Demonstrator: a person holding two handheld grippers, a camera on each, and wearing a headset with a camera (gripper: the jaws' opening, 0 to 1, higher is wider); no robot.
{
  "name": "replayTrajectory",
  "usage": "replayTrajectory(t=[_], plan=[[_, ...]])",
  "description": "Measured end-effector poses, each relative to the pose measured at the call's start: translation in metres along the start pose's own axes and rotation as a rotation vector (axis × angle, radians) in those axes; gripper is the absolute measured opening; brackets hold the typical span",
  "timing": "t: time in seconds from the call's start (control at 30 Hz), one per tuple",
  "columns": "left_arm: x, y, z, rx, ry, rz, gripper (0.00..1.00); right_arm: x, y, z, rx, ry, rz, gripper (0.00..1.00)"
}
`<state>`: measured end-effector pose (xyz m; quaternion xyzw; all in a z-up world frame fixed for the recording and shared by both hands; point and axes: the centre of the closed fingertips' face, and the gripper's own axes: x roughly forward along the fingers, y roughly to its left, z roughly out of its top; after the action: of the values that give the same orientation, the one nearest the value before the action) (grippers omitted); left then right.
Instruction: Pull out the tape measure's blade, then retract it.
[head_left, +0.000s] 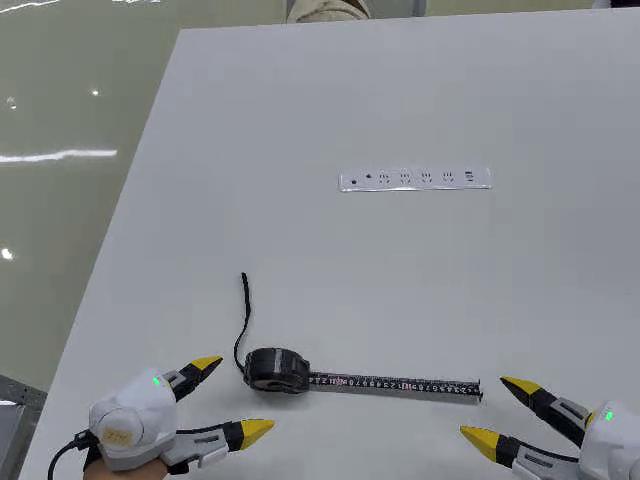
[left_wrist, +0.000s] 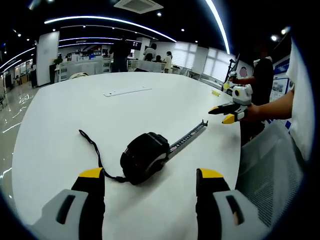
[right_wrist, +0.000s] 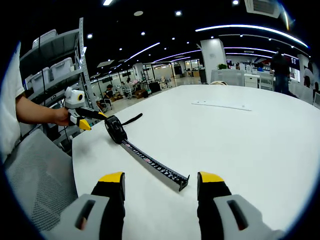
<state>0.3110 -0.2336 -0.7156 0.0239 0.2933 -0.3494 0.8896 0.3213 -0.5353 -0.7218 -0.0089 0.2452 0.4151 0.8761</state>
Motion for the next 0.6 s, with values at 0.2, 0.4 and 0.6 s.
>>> replayTrajectory(t=[0.2,0.4,0.6], plan=[[-0.007,-0.002,-0.002,-0.015,-0.013,0.023,0.75,-0.004,0.004,0.002,-0.002,-0.007,-0.008,0.61],[-0.013,-0.007,-0.006,-0.024,-0.013,0.038,0.75,-0.007,0.008,-0.001,0.009,-0.006,-0.008,0.64],[-0.019,-0.01,-0.011,-0.05,-0.024,0.05,0.77,-0.011,0.014,-0.001,0.0,-0.009,-0.014,0.67]])
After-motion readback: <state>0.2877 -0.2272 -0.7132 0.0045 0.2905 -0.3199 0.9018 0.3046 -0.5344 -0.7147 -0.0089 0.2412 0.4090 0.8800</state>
